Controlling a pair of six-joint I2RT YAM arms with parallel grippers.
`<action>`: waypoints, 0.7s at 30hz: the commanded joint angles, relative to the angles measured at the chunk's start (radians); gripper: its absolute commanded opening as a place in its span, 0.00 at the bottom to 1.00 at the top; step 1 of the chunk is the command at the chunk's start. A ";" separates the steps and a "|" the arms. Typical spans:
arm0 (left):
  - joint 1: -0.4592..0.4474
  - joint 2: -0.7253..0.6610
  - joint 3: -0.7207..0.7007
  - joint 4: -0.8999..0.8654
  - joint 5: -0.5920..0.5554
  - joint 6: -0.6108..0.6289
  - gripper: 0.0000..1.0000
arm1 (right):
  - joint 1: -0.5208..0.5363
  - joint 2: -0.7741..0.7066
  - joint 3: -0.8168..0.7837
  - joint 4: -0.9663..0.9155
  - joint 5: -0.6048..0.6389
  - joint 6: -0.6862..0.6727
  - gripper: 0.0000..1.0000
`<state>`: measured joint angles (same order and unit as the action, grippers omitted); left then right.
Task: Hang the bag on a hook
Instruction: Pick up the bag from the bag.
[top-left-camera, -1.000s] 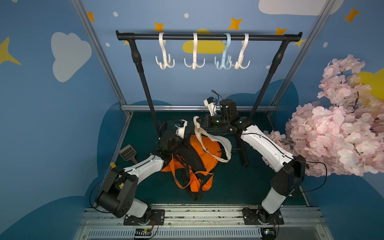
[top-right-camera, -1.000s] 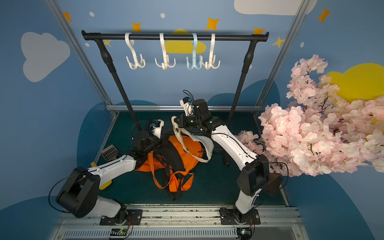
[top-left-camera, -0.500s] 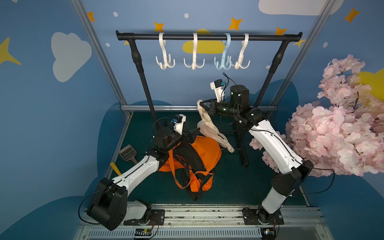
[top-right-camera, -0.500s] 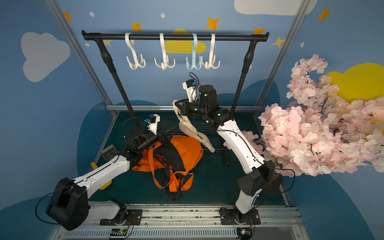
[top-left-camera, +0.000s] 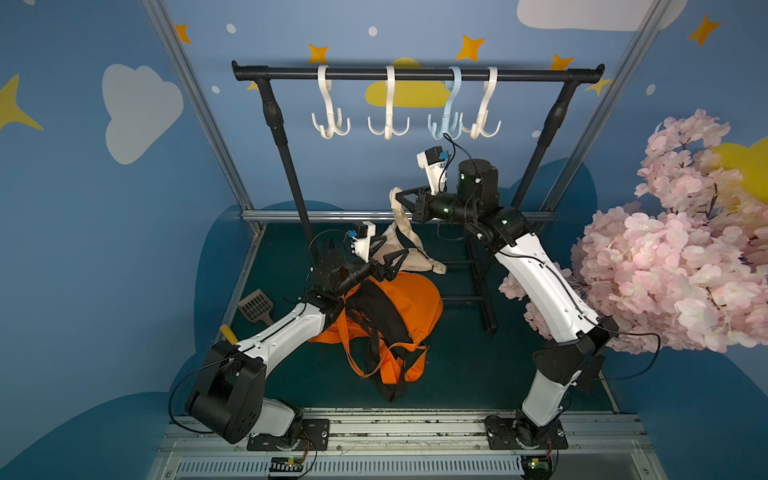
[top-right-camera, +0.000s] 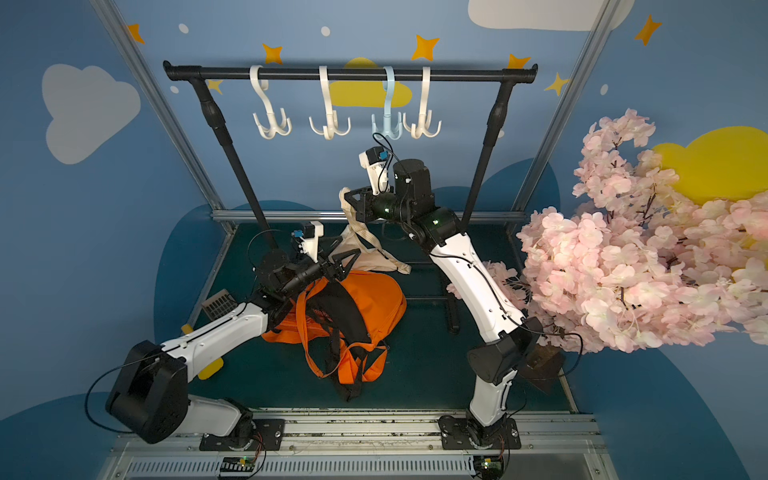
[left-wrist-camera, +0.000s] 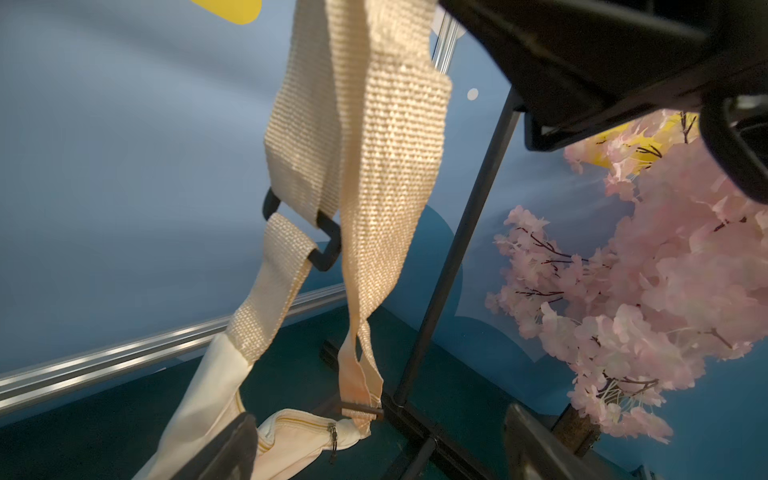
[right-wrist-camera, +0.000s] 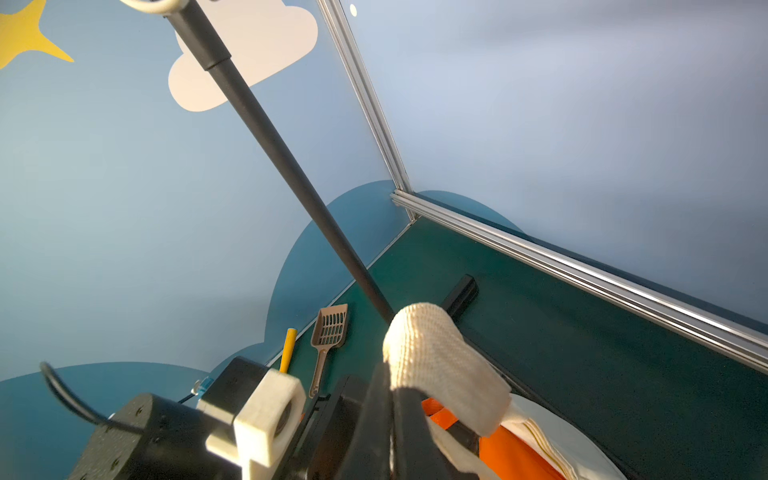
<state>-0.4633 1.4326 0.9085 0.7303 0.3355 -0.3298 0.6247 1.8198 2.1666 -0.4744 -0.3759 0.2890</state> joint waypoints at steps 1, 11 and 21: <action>-0.017 0.030 0.043 0.050 -0.045 -0.020 0.92 | 0.013 0.034 0.068 -0.013 0.017 -0.013 0.00; -0.038 0.196 0.153 0.088 -0.192 -0.067 0.84 | 0.026 0.055 0.119 -0.044 0.051 -0.021 0.00; -0.039 0.312 0.234 0.166 -0.172 -0.131 0.41 | 0.024 0.035 0.127 -0.032 0.069 -0.036 0.00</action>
<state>-0.4988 1.7508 1.1023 0.8261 0.1417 -0.4389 0.6453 1.8843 2.2570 -0.5289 -0.3271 0.2752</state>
